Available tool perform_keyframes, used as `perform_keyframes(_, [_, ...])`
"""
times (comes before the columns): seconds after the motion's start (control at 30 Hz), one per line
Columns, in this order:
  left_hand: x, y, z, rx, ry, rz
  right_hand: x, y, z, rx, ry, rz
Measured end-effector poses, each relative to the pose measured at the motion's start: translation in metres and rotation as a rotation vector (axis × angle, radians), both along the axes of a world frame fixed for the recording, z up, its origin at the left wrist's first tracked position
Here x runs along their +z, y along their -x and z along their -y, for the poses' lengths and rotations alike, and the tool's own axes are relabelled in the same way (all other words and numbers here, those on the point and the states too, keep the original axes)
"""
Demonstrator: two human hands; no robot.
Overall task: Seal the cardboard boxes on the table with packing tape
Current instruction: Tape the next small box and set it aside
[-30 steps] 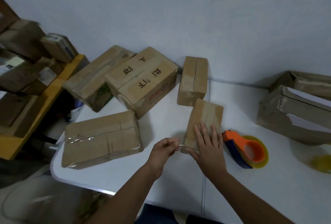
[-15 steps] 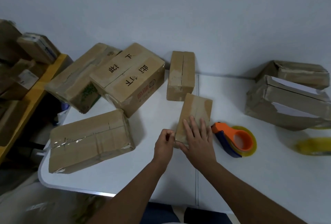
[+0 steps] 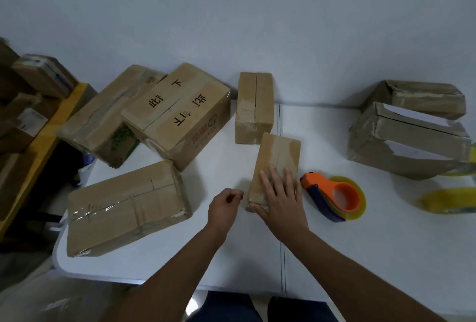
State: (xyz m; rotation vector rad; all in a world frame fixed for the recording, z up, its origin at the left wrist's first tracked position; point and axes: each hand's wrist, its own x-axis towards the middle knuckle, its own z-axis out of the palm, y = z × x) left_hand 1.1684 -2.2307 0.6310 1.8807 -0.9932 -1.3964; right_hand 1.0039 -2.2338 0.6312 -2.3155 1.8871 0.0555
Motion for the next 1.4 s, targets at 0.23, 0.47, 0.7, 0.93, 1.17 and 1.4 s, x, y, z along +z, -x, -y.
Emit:
perform_keyframes(0.23, [0.017, 0.001, -0.020, -0.211, 0.098, 0.016, 0.000, 0.000, 0.000, 0.012, -0.016, -0.009])
perform_keyframes(0.47, [0.017, -0.029, 0.025, -0.835, 0.399, 0.488, -0.002, 0.001, -0.001, 0.052, 0.013, -0.035])
perform_keyframes(0.7, [0.016, -0.010, 0.033, -0.918, 0.358, 0.517, -0.003, 0.000, 0.000, 0.035, -0.008, -0.002])
perform_keyframes(0.93, [0.025, -0.037, 0.037, -0.967, 0.293, 0.565, 0.022, 0.018, 0.008, 0.064, -0.130, 0.387])
perform_keyframes(1.17, [0.048, 0.050, 0.049, -0.776, 0.276, 0.784, 0.043, 0.045, 0.009, -0.478, 0.039, 0.946])
perform_keyframes(1.4, [0.051, 0.047, 0.053, -1.212, 0.197, 0.949, 0.044, 0.074, 0.006, -0.611, 0.082, 0.912])
